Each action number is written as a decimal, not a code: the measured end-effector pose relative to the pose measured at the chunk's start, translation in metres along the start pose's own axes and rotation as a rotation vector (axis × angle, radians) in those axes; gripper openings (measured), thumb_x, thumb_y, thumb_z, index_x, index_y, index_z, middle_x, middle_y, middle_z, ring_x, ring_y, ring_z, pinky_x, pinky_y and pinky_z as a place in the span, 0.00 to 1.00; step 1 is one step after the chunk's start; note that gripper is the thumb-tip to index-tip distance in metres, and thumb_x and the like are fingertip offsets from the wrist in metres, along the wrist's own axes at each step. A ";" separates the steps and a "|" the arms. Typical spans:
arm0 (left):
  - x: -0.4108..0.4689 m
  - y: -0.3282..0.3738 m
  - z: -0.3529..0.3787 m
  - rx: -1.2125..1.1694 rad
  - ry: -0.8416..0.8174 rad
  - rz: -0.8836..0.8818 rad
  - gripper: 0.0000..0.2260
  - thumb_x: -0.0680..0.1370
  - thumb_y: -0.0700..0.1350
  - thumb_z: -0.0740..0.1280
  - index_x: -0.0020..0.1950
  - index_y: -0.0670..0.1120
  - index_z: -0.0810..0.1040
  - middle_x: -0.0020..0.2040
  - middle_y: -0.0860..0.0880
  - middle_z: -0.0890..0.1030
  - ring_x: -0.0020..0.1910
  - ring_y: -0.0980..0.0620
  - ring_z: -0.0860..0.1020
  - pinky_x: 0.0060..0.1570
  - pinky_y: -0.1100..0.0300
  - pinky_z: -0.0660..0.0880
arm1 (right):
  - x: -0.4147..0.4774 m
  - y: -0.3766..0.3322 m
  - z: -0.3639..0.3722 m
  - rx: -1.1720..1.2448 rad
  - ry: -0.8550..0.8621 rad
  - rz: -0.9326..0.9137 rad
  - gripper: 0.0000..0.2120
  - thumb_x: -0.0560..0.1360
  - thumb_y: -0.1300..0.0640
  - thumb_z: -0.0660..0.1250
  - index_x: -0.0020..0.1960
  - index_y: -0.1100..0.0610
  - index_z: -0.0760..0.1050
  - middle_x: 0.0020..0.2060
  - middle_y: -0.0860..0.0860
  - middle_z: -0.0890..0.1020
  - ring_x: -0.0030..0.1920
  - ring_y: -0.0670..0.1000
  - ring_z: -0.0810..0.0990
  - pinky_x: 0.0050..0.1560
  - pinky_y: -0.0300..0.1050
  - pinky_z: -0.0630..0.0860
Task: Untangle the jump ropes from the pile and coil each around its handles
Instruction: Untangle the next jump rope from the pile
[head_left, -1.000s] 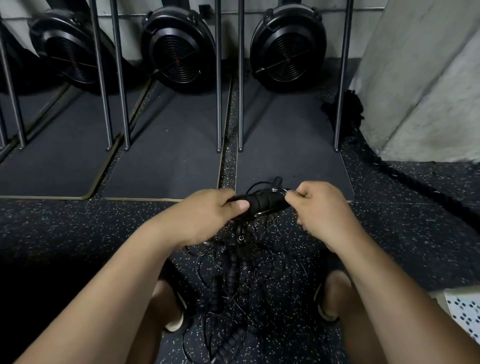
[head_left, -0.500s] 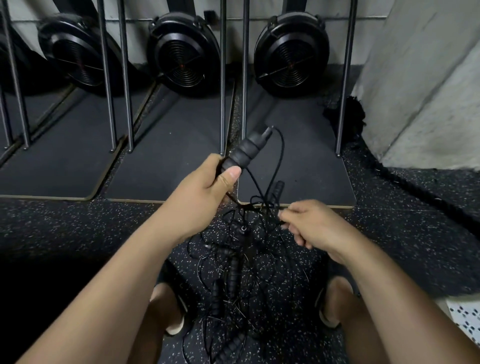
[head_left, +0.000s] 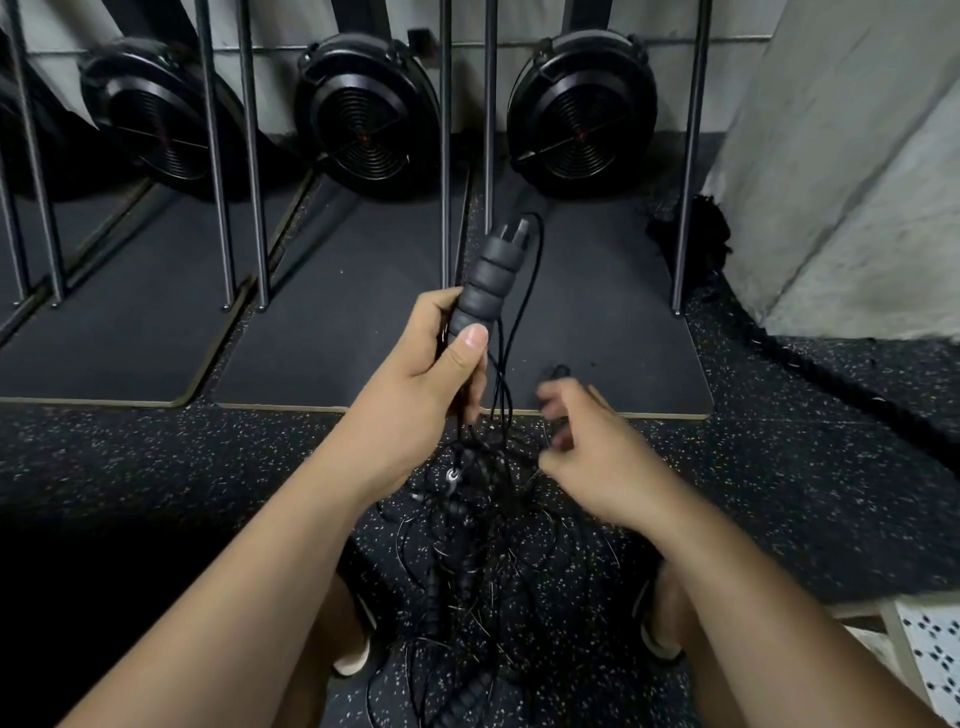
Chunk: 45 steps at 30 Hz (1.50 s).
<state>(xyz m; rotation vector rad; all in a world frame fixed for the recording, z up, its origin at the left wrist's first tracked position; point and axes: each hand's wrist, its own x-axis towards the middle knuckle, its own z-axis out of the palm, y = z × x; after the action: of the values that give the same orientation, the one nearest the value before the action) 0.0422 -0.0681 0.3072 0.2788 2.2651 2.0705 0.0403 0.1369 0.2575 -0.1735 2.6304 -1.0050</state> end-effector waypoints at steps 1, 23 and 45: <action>0.000 0.000 0.000 -0.006 -0.016 -0.008 0.11 0.89 0.46 0.60 0.72 0.49 0.69 0.46 0.45 0.73 0.42 0.45 0.71 0.42 0.52 0.74 | 0.002 -0.003 -0.003 0.147 0.072 -0.040 0.26 0.81 0.60 0.69 0.75 0.46 0.69 0.62 0.43 0.78 0.52 0.42 0.80 0.58 0.46 0.78; 0.001 0.002 -0.017 0.060 -0.211 -0.200 0.16 0.86 0.42 0.67 0.72 0.53 0.72 0.50 0.41 0.74 0.47 0.47 0.77 0.48 0.51 0.82 | 0.012 -0.029 -0.047 0.138 0.308 -0.128 0.17 0.86 0.45 0.66 0.41 0.50 0.82 0.30 0.41 0.81 0.29 0.39 0.76 0.31 0.36 0.66; 0.010 -0.002 0.010 -0.097 0.097 -0.227 0.14 0.74 0.47 0.82 0.41 0.41 0.79 0.30 0.45 0.73 0.29 0.48 0.67 0.29 0.59 0.63 | -0.009 -0.089 -0.092 0.463 0.299 -0.316 0.11 0.85 0.44 0.68 0.52 0.51 0.81 0.33 0.48 0.81 0.33 0.49 0.77 0.37 0.48 0.75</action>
<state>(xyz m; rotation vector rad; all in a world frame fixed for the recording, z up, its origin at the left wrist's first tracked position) 0.0338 -0.0567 0.3050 -0.0817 2.1226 2.1073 0.0179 0.1309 0.3837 -0.3591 2.5804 -1.8427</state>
